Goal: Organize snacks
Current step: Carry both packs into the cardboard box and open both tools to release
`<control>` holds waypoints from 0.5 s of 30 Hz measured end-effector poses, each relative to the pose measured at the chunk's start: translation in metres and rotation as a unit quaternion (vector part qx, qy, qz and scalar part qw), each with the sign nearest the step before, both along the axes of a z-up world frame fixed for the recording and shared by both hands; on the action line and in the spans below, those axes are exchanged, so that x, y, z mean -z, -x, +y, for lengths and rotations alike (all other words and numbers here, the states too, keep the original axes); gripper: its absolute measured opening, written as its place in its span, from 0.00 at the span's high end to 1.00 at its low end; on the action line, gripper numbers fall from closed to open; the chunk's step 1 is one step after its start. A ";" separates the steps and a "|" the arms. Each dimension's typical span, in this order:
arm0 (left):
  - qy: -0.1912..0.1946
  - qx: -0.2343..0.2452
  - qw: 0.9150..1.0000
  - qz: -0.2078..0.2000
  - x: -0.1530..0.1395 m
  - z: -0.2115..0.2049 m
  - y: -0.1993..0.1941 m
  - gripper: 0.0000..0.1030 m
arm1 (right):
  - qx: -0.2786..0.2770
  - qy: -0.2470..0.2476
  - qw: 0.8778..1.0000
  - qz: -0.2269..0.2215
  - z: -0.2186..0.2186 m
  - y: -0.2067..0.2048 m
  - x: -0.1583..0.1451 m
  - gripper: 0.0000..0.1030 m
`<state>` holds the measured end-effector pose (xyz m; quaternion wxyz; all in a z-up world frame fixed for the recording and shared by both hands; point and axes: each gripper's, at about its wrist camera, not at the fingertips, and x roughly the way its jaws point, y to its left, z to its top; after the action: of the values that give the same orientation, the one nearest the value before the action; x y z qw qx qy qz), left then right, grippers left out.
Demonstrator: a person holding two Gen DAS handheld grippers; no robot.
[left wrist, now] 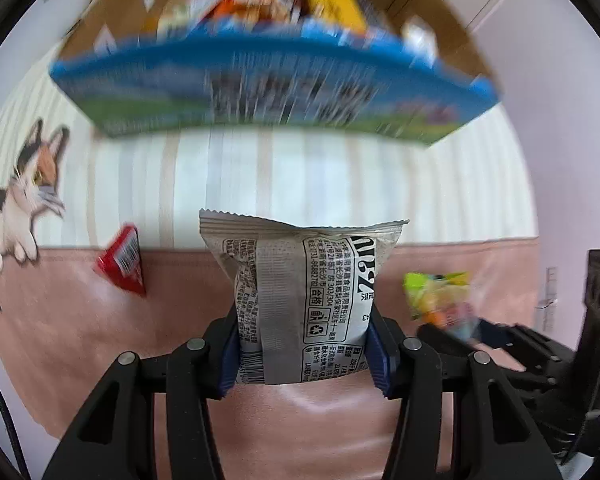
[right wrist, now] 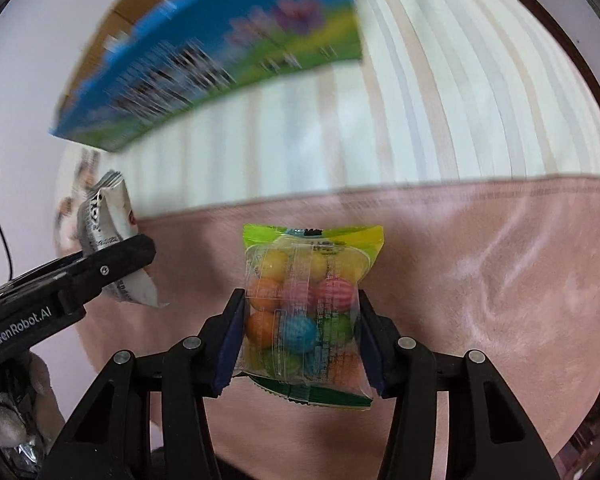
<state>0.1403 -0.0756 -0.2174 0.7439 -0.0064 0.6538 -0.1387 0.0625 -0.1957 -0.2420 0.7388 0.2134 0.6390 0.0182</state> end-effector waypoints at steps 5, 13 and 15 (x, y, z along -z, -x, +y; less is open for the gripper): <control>0.041 0.000 0.998 -0.038 -0.060 0.007 -0.022 0.52 | 0.000 -0.028 0.998 -0.058 0.003 -0.011 -0.060 0.48; 0.048 0.009 0.994 -0.094 -0.120 0.021 -0.094 0.52 | -0.010 -0.036 0.986 -0.162 0.002 -0.067 -0.146 0.48; 0.036 0.008 0.993 -0.109 -0.126 0.022 -0.123 0.52 | -0.008 -0.023 0.983 -0.183 -0.005 -0.091 -0.158 0.48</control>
<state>0.2637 -0.0535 -0.0916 0.8087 -0.0127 0.5635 -0.1683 0.1538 -0.2004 -0.0845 0.8380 0.2183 0.4940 0.0771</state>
